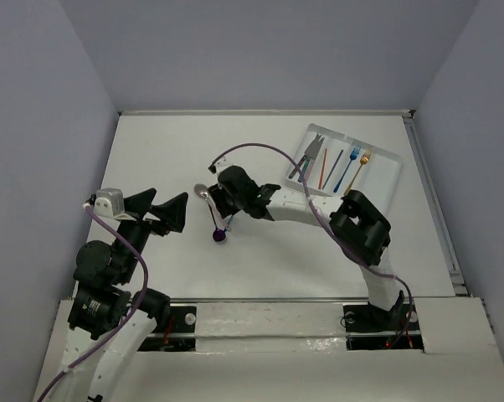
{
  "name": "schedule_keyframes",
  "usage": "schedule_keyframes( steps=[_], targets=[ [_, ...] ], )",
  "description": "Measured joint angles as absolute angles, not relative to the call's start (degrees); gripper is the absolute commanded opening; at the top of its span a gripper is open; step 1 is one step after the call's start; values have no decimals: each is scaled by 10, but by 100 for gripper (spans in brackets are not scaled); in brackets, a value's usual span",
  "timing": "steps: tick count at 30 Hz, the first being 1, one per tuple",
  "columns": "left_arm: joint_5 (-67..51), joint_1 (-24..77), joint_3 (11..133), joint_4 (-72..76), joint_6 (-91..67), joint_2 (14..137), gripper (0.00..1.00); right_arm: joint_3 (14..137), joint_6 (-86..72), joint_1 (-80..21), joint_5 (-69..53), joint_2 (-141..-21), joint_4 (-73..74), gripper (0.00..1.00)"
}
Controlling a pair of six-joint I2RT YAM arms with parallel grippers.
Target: Sort the eating utensils into containers
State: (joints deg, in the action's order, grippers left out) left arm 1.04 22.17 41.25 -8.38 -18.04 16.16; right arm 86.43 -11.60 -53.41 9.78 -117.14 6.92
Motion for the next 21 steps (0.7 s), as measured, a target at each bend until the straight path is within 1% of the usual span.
schedule_keyframes(
  steps=[9, 14, 18, 20, 21],
  targets=[
    [9, 222, 413, -84, -180, 162, 99, 935, -103, -557, 77, -1235, 142, 50],
    [9, 222, 413, -84, -180, 162, 99, 952, -103, -560, 81, -1261, 151, 45],
    [9, 222, 413, -84, -180, 162, 99, 952, -103, -562, 88, -1273, 154, 35],
    [9, 222, 413, -84, -180, 162, 99, 953, -104, -563, 93, -1276, 154, 27],
    [9, 222, 413, -84, -180, 162, 99, 953, -104, -563, 96, -1276, 154, 20]
  ],
)
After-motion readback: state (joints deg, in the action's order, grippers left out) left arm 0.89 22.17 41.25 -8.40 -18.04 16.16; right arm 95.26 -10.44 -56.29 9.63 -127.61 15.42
